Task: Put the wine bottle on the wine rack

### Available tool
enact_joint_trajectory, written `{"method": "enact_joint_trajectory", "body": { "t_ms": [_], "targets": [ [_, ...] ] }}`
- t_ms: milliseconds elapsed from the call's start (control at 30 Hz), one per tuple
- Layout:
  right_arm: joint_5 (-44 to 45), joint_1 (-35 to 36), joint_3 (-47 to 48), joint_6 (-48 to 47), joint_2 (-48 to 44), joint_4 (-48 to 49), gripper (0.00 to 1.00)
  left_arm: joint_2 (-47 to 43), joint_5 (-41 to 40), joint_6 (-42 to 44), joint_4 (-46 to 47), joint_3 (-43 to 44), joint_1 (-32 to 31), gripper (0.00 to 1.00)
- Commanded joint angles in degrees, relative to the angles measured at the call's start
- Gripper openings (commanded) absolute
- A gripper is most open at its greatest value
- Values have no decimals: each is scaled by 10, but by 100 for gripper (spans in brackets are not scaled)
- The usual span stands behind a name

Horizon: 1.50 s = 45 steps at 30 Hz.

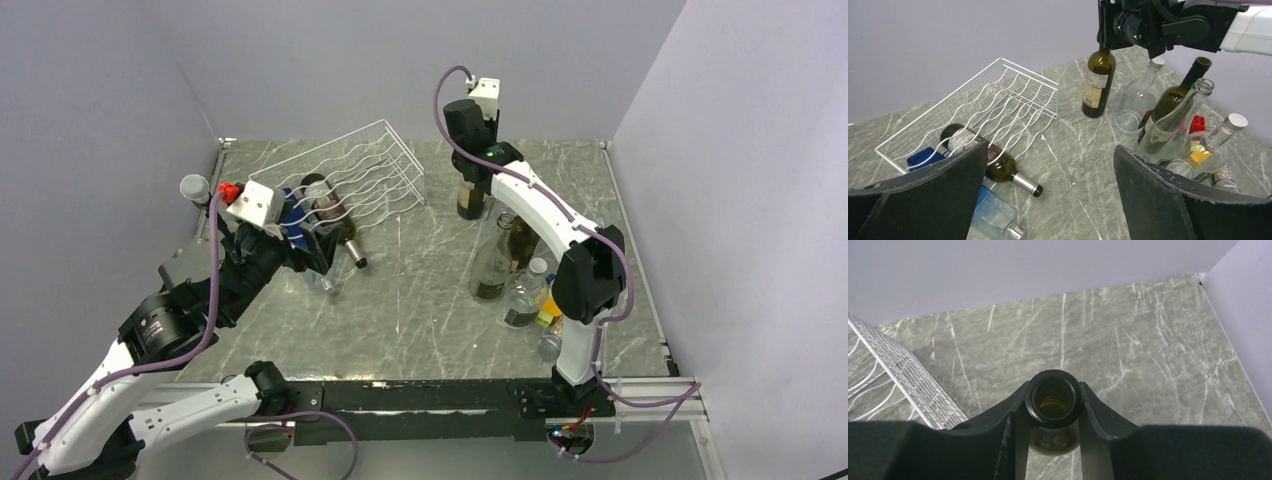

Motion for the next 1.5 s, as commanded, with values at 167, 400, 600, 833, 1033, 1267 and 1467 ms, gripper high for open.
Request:
{"method": "enact_joint_trajectory", "body": {
  "t_ms": [167, 400, 600, 833, 1033, 1267, 1467],
  "targets": [
    [-63, 32, -8, -18, -85, 1, 0, -7, -78, -26, 27, -21, -2, 99],
    [-103, 101, 28, -34, -130, -54, 0, -26, -45, -30, 55, -59, -2, 99],
    [-140, 163, 31, -12, -188, -125, 0, -37, -32, -32, 69, -92, -2, 99],
    [-207, 227, -42, 13, -275, -132, 0, -48, 14, -19, 112, -138, -2, 99],
    [-293, 241, -95, 33, -335, -123, 0, -51, 134, -16, 149, -186, -2, 99],
    [-391, 243, -118, 48, -388, -115, 0, -45, 286, -60, 202, -223, -2, 99],
    [-423, 243, -120, 67, -410, -116, 0, -35, 325, -112, 237, -286, -2, 99]
  ]
}}
